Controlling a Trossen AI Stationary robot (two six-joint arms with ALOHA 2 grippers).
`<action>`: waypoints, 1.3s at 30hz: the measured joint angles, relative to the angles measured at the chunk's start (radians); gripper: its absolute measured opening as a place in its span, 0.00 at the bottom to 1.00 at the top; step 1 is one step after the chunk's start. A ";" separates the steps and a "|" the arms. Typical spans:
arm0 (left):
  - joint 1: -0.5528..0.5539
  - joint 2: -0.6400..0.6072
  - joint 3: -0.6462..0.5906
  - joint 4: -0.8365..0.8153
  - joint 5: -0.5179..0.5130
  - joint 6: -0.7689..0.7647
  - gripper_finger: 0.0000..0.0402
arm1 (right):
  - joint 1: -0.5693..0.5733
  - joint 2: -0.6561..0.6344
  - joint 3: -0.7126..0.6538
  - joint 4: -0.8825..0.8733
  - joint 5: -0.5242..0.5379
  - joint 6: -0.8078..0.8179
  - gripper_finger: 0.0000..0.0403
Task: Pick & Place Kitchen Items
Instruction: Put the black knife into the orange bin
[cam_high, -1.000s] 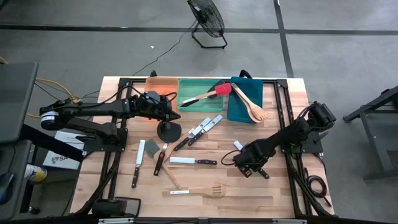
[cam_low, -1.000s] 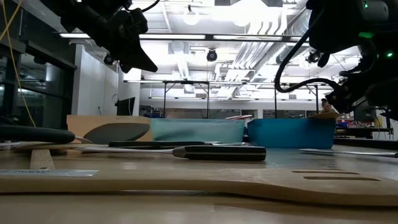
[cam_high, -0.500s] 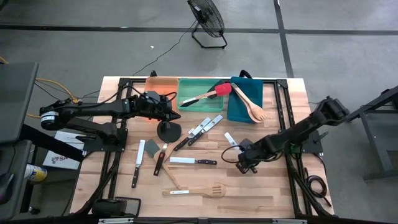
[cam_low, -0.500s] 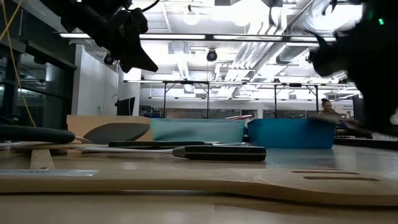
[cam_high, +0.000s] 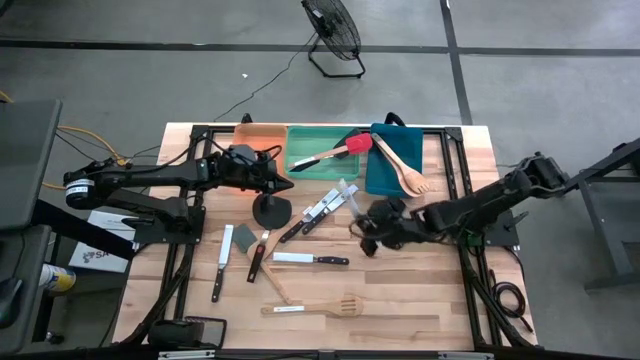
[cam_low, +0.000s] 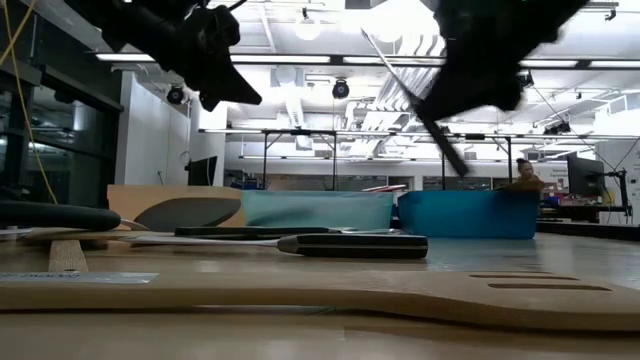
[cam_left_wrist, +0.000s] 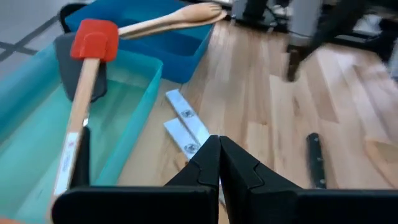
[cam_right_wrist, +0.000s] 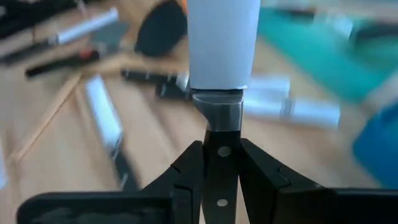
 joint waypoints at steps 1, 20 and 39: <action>0.000 0.000 0.000 0.009 0.005 0.000 0.00 | -0.024 0.001 0.000 0.043 0.005 -0.054 0.17; 0.000 0.007 0.000 0.164 0.063 -0.018 0.14 | -0.325 0.017 0.001 0.598 -0.414 -0.637 0.17; -0.021 0.184 0.001 0.412 0.200 0.001 0.46 | -0.399 0.192 0.002 1.007 -0.613 -0.717 0.17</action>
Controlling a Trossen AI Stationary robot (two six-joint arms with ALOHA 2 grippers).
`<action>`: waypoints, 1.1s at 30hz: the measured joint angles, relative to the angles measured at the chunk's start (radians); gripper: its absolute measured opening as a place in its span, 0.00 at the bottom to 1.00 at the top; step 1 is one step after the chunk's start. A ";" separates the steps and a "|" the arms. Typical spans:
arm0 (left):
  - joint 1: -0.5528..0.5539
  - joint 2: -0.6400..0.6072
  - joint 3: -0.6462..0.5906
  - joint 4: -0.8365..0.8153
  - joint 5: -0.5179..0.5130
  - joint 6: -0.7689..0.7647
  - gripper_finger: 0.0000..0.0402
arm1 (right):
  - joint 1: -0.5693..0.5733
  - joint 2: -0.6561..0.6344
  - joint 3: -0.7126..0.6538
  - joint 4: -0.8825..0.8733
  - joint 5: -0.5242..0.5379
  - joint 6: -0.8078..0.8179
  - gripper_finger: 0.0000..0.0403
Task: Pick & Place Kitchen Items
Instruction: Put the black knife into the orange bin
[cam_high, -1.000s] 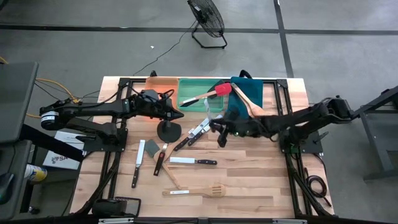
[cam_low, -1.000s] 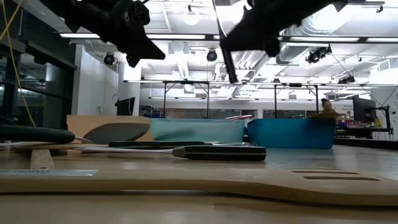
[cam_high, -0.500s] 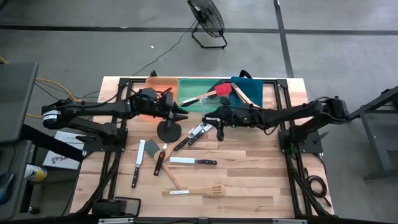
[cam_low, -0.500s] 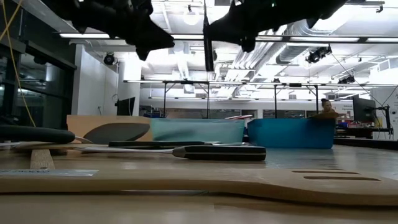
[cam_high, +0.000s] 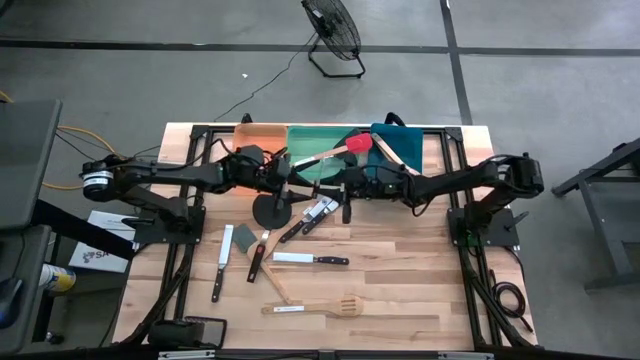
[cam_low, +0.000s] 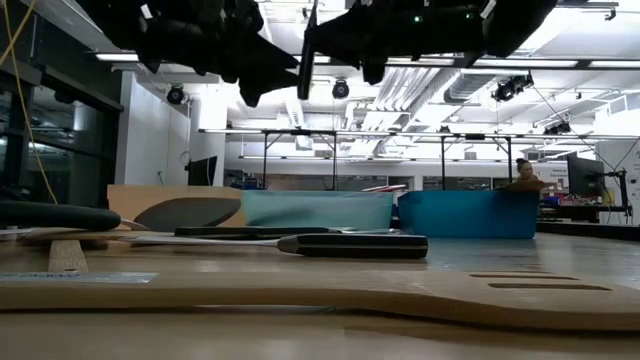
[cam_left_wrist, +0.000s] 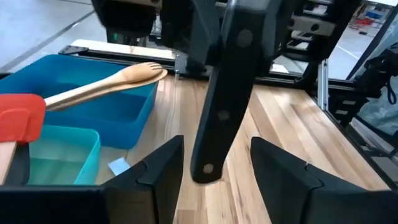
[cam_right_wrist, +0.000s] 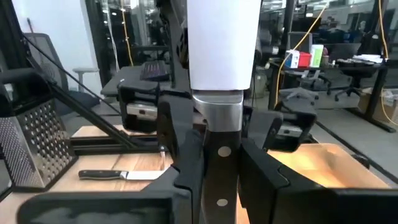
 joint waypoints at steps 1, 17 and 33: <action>0.000 0.000 0.000 0.004 0.000 0.000 0.46 | -0.001 0.001 0.000 -0.008 0.000 0.001 0.17; 0.000 -0.001 0.000 0.050 0.004 -0.001 0.46 | -0.002 0.112 0.001 0.237 0.004 0.009 0.17; 0.002 -0.001 0.000 0.041 0.008 0.018 0.22 | -0.002 0.117 0.002 0.237 0.027 0.038 0.17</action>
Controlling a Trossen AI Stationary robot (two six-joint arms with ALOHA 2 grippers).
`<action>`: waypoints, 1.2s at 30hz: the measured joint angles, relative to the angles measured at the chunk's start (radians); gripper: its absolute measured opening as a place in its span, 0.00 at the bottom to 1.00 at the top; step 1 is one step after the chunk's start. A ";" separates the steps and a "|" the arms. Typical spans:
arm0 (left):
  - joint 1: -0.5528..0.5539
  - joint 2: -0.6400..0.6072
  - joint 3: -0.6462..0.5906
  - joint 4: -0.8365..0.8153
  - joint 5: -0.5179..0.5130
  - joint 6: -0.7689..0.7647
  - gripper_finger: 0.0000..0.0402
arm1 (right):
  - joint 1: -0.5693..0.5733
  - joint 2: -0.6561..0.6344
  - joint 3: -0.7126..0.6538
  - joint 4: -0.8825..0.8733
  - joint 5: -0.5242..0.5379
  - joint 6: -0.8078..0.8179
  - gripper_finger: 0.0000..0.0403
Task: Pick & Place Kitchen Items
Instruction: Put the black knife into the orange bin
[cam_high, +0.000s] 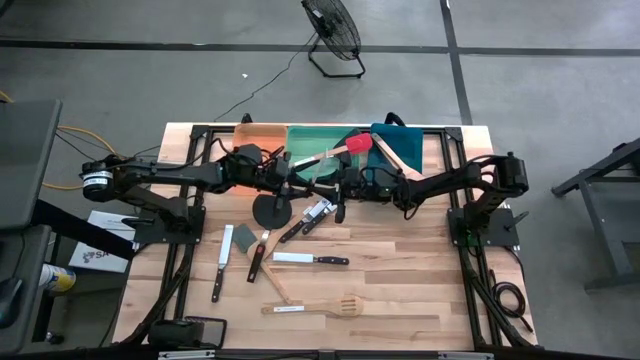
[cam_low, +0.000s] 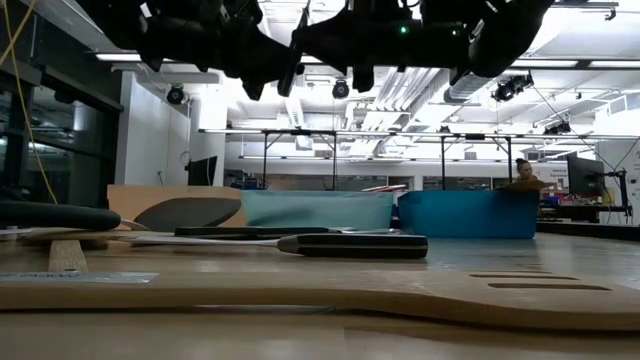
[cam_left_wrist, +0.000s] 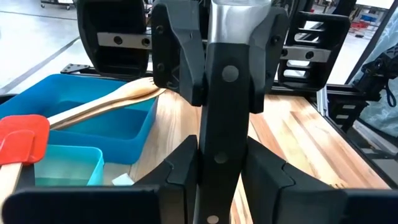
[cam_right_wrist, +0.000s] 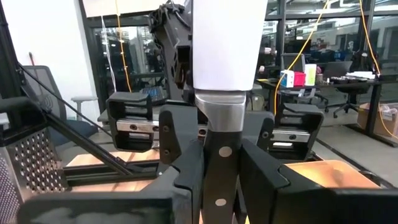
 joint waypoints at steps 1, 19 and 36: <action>0.000 0.000 0.000 -0.003 0.000 0.000 0.22 | 0.000 0.000 0.000 -0.002 -0.001 0.000 0.17; 0.000 -0.043 0.000 -0.163 -0.216 -0.014 0.22 | 0.003 -0.064 0.001 -0.181 0.124 0.050 0.70; 0.002 -0.110 0.000 -0.593 -0.722 -0.195 0.22 | 0.003 -0.094 0.001 -0.346 0.191 0.152 0.68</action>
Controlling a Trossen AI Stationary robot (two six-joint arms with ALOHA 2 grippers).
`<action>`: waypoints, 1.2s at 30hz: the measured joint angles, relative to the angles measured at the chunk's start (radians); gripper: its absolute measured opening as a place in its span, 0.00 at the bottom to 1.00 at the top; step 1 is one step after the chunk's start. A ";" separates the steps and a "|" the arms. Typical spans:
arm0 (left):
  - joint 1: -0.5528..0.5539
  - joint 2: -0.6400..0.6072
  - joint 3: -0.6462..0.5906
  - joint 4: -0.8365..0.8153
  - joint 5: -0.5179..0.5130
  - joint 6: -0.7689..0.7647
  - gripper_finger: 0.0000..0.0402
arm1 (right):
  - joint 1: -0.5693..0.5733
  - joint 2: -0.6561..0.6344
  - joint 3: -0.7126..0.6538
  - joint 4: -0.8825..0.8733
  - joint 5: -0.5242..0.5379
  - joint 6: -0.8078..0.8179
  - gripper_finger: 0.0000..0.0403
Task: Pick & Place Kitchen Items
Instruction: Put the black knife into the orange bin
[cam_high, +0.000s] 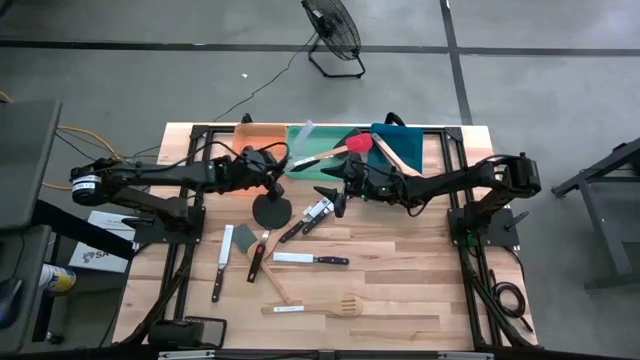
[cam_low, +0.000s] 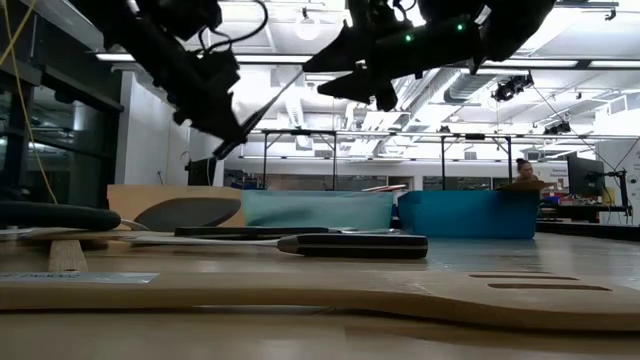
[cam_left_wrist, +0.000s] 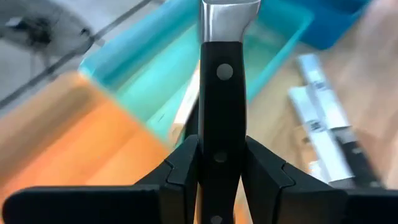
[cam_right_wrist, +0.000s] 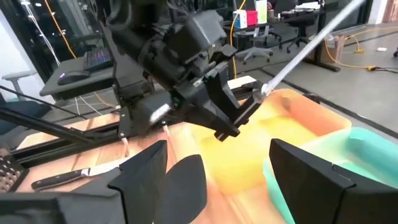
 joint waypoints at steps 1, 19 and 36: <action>0.006 0.000 0.000 -0.022 -0.016 -0.021 0.22 | 0.000 0.000 0.000 0.000 0.000 0.003 0.68; 0.295 0.013 0.000 -0.330 0.127 -0.198 0.22 | 0.001 0.000 -0.001 -0.004 0.000 0.007 0.68; 0.307 0.132 0.000 -0.387 0.141 -0.137 0.22 | 0.000 0.001 -0.001 -0.014 0.000 0.007 0.68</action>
